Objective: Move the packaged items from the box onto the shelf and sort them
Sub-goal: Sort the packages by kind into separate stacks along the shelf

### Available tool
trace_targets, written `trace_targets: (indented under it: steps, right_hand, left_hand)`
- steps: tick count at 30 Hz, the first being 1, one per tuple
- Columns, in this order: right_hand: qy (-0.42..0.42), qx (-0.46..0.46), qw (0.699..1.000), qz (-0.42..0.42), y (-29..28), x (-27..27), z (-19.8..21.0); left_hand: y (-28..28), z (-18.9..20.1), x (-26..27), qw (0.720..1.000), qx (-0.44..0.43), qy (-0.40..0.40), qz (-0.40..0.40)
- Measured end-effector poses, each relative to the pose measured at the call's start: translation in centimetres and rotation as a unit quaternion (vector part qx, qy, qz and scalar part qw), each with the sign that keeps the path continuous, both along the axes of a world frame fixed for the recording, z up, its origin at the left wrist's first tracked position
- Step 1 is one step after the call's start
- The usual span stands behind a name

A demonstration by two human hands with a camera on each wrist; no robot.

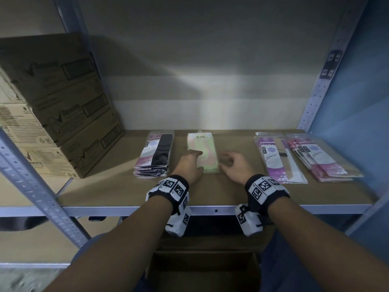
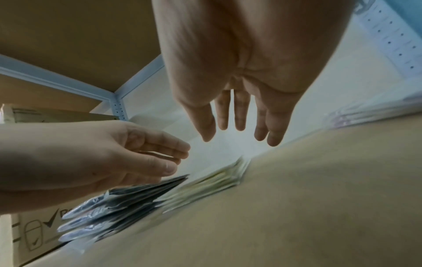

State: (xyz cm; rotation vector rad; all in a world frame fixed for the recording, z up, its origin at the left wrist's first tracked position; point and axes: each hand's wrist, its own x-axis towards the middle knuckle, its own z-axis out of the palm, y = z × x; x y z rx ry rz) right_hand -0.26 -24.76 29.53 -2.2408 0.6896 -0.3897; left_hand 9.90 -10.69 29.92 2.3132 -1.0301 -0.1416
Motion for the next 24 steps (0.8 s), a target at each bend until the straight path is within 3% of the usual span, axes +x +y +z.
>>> trace_targets:
  steps: [7, 14, 19, 24]
  right_hand:
    - [0.027, -0.05, 0.998, -0.019, -3.7, -3.9, 2.2]
    - [0.084, -0.079, 0.992, -0.058, -8.3, -9.0, 3.5]
    - [0.155, -0.074, 0.983, -0.062, -10.7, -12.1, 3.0]
    - [0.173, -0.081, 0.979, -0.065, -12.6, -13.7, 1.2]
  left_hand:
    - [-3.0, 1.4, -2.5, 0.999, -0.011, -0.023, -0.048]
    - [-7.8, 1.1, -6.5, 0.995, 0.005, 0.011, -0.1]
    - [-11.3, 0.5, -9.2, 0.989, 0.032, 0.017, -0.143]
    - [-13.9, 0.0, -11.2, 0.985, 0.058, 0.028, -0.158]
